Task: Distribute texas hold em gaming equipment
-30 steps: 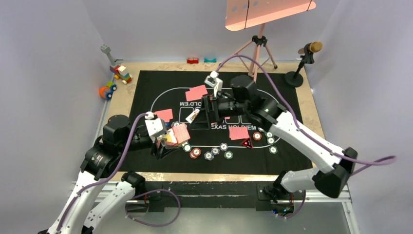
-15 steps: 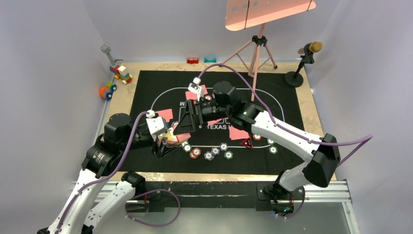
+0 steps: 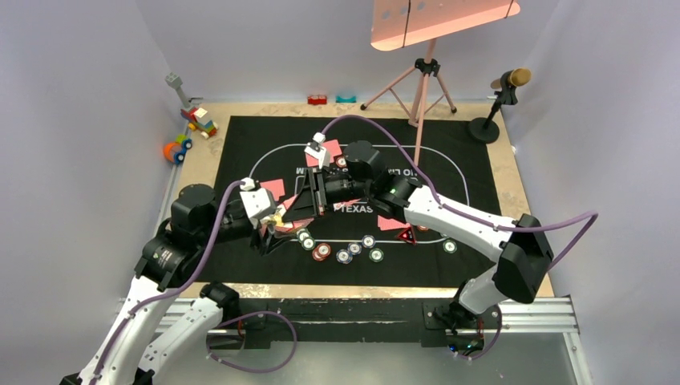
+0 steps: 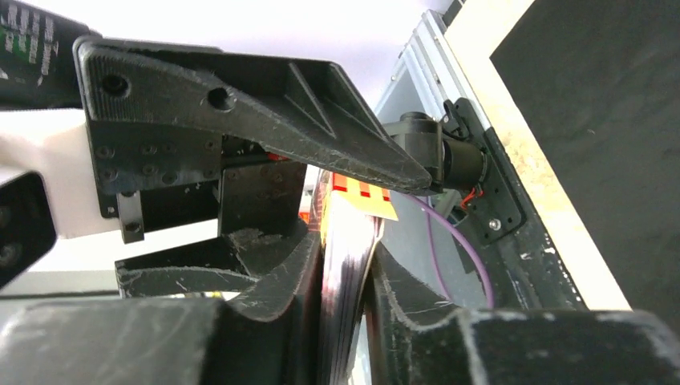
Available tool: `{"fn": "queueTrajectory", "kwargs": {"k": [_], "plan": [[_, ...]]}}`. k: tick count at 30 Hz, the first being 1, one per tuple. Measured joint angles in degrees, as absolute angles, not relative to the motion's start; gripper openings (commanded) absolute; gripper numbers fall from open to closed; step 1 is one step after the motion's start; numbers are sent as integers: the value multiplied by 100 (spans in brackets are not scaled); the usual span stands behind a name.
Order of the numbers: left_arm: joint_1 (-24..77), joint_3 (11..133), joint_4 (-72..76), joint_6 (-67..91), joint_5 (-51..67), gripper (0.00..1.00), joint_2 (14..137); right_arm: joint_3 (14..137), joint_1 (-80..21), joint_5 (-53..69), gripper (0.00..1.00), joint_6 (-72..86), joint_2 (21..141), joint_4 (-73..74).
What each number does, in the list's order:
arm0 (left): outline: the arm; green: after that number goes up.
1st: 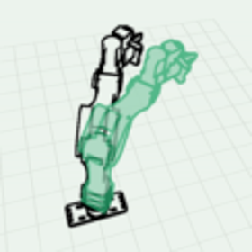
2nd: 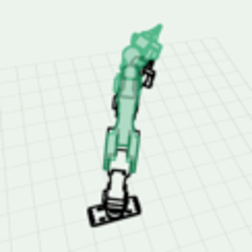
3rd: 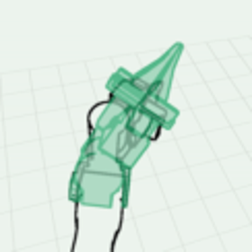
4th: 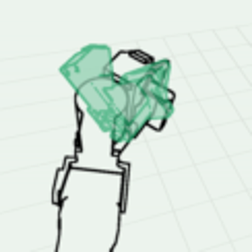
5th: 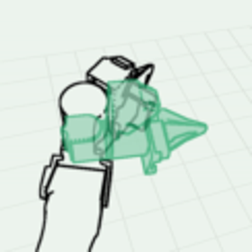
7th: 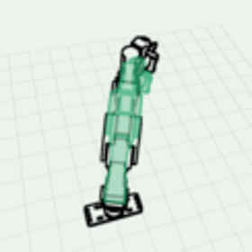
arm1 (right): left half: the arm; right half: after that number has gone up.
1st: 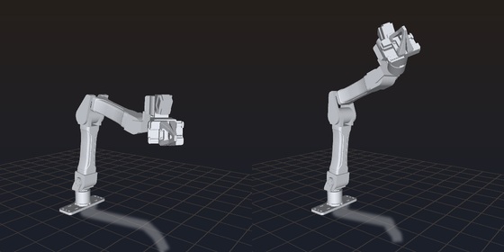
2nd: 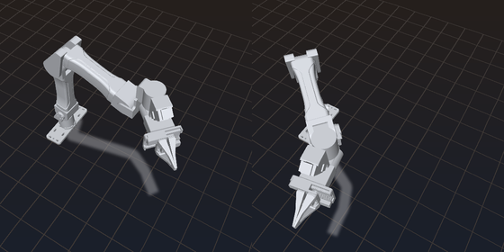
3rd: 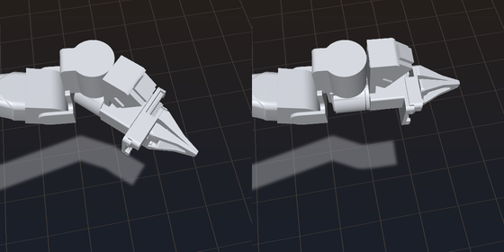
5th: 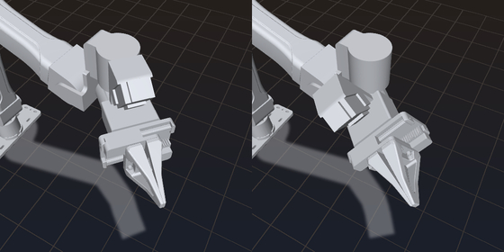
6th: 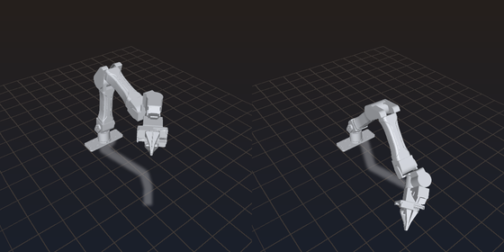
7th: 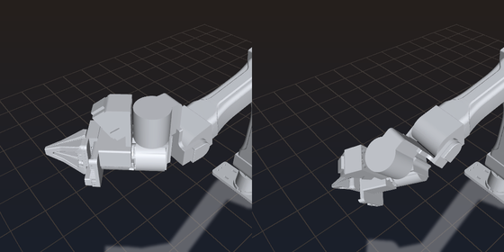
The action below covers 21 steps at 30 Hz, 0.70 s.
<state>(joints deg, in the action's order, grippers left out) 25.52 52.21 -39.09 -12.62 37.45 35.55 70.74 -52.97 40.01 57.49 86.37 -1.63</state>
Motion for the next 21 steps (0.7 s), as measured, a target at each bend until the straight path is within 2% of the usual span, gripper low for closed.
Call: {"fn": "queueTrajectory", "kwargs": {"k": [1, 3, 6, 9, 12, 17, 18, 21], "plan": [[2552, 5229, -3900, -1288, 3717, 6, 3555, 7074, -5293, 4003, 11, 5833, 8656, -215], [2550, 5236, -3894, -1319, 3645, 9, 3555, 7074, -5280, 4001, 9, 5970, 8702, -266], [2550, 5271, -3983, -1323, 3553, 19, 3603, 7074, -5266, 4012, 8, 6034, 8772, -325], [2550, 5393, -4117, -1332, 3524, 41, 3723, 7074, -5260, 4007, 5, 6040, 8781, -338], [2550, 5529, -4230, -1332, 3498, 69, 3833, 7057, -5249, 4005, 3, 6045, 8770, -392], [2561, 5747, -4407, -1194, 3378, 95, 3992, 6818, -5240, 3913, 1, 6003, 8637, -574], [2558, 5819, -4442, -1144, 3321, 98, 4034, 6746, -5218, 3885, 1, 5988, 8604, -574], [2556, 6080, -4554, -1009, 3081, 100, 4167, 6536, -5116, 3850, 1, 5894, 8527, -543]]}}
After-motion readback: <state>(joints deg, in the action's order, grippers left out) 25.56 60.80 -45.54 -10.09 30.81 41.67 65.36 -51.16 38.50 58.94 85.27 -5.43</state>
